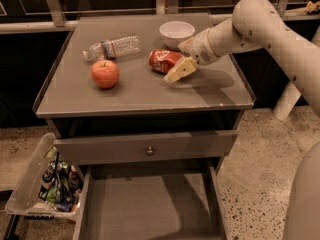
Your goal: Place coke can into middle drawer
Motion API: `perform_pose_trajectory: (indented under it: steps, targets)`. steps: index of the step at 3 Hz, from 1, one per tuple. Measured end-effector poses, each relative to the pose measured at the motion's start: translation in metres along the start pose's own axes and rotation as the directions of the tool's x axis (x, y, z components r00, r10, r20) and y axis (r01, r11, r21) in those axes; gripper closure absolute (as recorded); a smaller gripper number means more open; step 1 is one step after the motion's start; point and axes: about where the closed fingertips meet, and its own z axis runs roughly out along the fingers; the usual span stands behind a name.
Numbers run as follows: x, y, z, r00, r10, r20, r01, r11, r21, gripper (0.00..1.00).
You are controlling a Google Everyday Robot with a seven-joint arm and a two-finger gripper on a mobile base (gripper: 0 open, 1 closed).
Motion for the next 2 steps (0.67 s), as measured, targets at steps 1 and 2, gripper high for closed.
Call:
perform_pose_trajectory:
  steps: [1, 2]
  targets:
    - [0.0006, 0.0, 0.0009, 1.0, 0.003, -0.001, -0.003, 1.0, -0.001, 0.43]
    - [0.0006, 0.0, 0.0009, 1.0, 0.003, -0.001, -0.003, 1.0, -0.001, 0.64]
